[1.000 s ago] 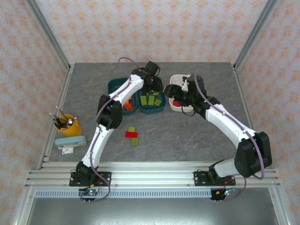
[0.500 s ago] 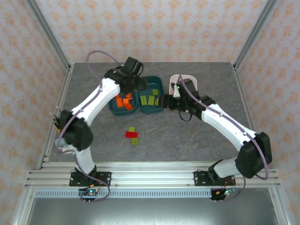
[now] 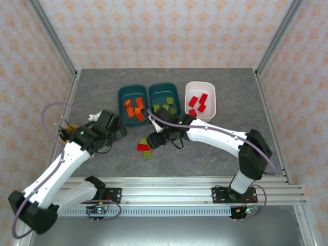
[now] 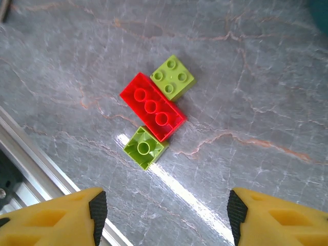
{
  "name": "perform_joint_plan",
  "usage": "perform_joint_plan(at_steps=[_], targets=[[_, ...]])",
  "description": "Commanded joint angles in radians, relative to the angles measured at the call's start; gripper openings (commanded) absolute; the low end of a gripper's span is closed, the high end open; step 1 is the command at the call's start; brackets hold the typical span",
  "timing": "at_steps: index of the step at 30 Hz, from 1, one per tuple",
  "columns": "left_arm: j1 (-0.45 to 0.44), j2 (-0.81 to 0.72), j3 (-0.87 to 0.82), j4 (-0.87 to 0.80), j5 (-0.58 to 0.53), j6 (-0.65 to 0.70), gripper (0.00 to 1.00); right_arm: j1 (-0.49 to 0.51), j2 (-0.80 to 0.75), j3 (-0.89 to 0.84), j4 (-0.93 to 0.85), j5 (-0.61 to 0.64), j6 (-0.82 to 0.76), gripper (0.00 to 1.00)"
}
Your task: Sort the legos into containers by color
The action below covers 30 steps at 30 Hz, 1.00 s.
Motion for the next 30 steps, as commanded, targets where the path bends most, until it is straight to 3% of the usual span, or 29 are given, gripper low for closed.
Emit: perform_joint_plan(at_steps=[1,7,16,23,30], targets=[[-0.002,-0.077,-0.053,-0.095,-0.047,-0.059,0.78,0.025,0.051,0.076,-0.052,0.059,-0.003,0.65],[-0.002,-0.158,-0.111,-0.107,-0.019,-0.085,0.77,0.047,0.159,0.168,-0.065,0.114,0.110,0.62],[-0.004,-0.177,-0.113,-0.068,0.015,-0.029,0.77,0.047,0.379,0.432,-0.203,0.108,0.413,0.61],[-0.005,-0.218,-0.122,-0.083,0.039,-0.003,0.77,0.047,0.458,0.468,-0.207,0.123,0.609,0.65],[-0.005,-0.266,-0.129,-0.102,0.054,0.001,0.78,0.049,0.504,0.469,-0.192,0.167,0.659,0.65]])
